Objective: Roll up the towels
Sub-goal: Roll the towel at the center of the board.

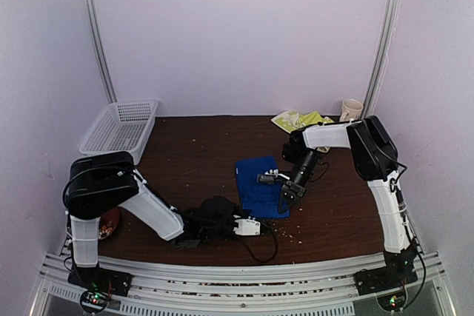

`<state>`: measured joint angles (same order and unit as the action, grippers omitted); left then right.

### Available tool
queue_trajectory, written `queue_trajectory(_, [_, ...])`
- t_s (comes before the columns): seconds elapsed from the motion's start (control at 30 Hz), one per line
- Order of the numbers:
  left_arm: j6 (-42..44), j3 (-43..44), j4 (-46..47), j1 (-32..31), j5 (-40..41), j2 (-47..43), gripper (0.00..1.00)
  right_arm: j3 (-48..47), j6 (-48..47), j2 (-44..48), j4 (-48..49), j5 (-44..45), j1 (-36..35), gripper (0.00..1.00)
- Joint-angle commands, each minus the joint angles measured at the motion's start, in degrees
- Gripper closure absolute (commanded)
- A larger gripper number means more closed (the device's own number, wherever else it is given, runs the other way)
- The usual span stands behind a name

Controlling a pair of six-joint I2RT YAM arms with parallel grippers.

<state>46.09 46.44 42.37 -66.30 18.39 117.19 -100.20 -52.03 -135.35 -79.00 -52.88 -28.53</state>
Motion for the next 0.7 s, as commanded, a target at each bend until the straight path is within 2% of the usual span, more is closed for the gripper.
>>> queue_trajectory(0.0, [-1.8,-0.2,-5.0,0.7,0.5,2.6,1.00,-1.5,0.8,-1.4,1.3,2.3,-0.2,0.93])
queue_trajectory(0.13, [-2.8,0.3,-7.0,0.7,-0.6,2.4,1.00,-2.4,1.5,0.2,1.2,3.2,-0.5,0.87])
queue_trajectory(0.37, [-7.6,0.9,-11.5,1.7,-5.8,-0.7,1.00,-1.7,-0.7,8.7,2.2,7.0,-0.4,0.72])
queue_trajectory(0.67, [-14.3,3.0,-20.6,6.0,-14.4,-3.7,1.00,8.1,3.7,19.3,18.3,15.4,-0.4,0.64])
